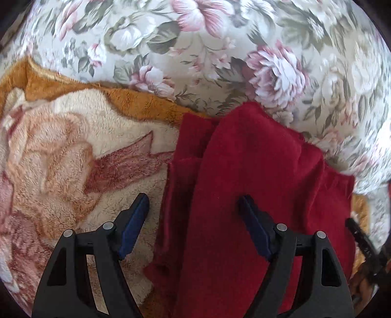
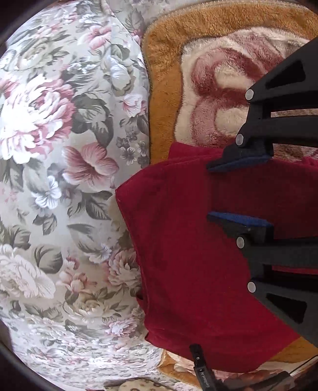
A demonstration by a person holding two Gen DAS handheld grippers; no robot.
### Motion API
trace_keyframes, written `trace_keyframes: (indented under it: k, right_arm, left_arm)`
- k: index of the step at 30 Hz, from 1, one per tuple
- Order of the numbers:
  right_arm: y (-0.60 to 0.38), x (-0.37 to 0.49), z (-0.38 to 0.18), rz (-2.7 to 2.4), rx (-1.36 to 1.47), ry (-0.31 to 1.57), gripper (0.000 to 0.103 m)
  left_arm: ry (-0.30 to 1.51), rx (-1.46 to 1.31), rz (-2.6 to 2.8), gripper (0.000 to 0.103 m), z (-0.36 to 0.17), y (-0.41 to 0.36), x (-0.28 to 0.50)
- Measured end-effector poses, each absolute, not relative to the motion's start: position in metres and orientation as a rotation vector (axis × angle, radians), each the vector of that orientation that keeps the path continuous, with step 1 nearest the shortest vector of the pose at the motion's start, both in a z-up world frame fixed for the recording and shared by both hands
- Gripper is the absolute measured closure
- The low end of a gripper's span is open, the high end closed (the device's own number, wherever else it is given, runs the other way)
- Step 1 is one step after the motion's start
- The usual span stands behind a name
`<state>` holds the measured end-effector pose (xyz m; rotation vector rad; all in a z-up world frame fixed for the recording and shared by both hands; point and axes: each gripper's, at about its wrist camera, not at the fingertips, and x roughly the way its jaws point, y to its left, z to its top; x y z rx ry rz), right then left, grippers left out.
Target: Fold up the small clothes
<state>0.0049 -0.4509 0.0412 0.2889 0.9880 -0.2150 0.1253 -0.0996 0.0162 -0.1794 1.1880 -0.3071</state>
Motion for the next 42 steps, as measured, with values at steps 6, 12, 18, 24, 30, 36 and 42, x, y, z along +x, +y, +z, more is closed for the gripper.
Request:
trace_keyframes:
  k: [6,12,18,24,30,36,42]
  right_arm:
    - [-0.439,-0.026,0.069,-0.187,0.291,0.961,0.071]
    - [-0.433,-0.072,0.079,-0.179,0.299,0.964,0.071]
    - [-0.423,-0.083,0.056,-0.255,0.177,1.050,0.071]
    - [-0.430,-0.098,0.072,-0.283,0.247,1.031,0.071]
    - [-0.394,-0.090,0.100,-0.145,0.268,0.968,0.071]
    - [-0.341,-0.054,0.095,-0.003,0.258,0.975,0.071]
    - [-0.300,-0.014,0.084,0.069,0.258,0.980,0.071]
  left_arm:
    - [1.134,-0.144,-0.332,0.025,0.051,-0.074,0.088]
    - [1.122,-0.131,-0.361,0.025,0.059,-0.066,0.028]
    - [1.179,-0.021,-0.310,0.025,0.026,-0.085,0.001]
    - [1.168,0.003,-0.313,0.025,0.029,-0.073,-0.010]
    - [1.176,0.030,-0.303,0.025,0.032,-0.056,-0.013]
    - [1.161,0.034,-0.278,0.024,0.035,-0.042,-0.014]
    - [1.144,-0.009,-0.278,0.024,0.041,-0.032,-0.012]
